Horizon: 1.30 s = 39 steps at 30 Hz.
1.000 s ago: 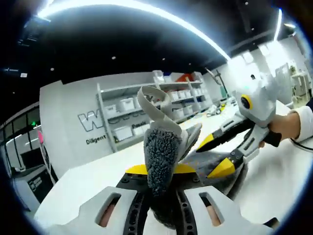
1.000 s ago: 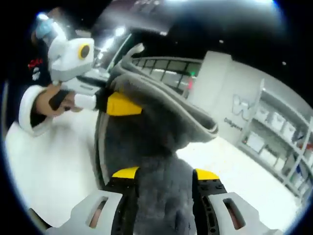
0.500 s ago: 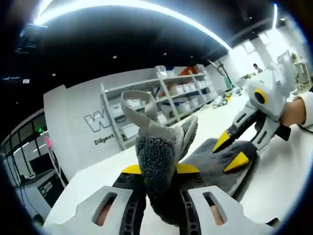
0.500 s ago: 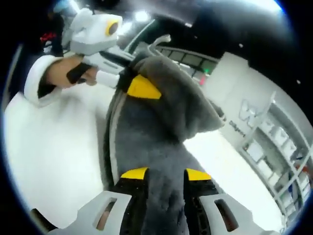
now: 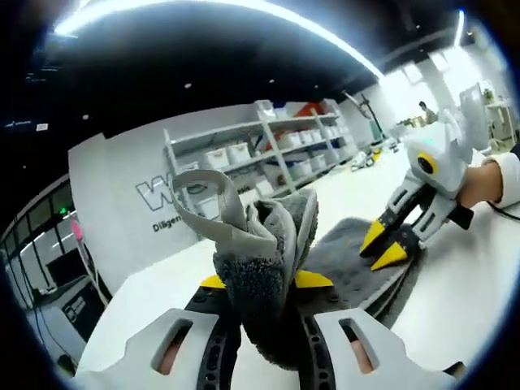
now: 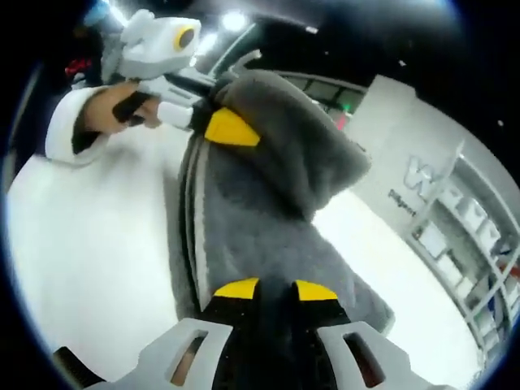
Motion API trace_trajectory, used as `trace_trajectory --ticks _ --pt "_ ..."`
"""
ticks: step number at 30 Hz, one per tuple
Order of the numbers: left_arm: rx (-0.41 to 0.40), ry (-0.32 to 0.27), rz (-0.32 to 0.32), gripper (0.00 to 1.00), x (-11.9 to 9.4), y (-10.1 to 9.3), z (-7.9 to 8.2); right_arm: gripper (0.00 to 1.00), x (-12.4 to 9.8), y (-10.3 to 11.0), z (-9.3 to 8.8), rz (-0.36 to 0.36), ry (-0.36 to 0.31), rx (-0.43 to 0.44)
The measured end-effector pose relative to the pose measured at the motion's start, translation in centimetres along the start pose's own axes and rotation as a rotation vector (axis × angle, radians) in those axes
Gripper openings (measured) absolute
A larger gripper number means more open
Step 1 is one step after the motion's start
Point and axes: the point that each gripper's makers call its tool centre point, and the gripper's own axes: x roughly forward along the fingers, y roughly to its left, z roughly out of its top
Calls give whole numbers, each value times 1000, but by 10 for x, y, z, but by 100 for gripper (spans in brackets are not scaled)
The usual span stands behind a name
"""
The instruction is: Open the folded towel by lifting each exposed corner and separating the folded layers until the towel lies flat within the target outline without major curled edges
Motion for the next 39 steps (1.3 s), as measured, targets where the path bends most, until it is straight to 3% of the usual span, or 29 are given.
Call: trace_trajectory --ticks 20,31,36,39 --pt "-71 106 -34 17 -20 6 -26 3 0 0 -2 8 2 -4" --pt "-26 140 -18 20 -22 9 -36 4 1 -1 -1 -6 -15 11" --pt "-42 158 -19 21 -21 13 -42 7 -1 -7 1 6 -62 168" --pt "-55 166 -18 22 -21 15 -43 8 -3 -10 -1 14 -74 198"
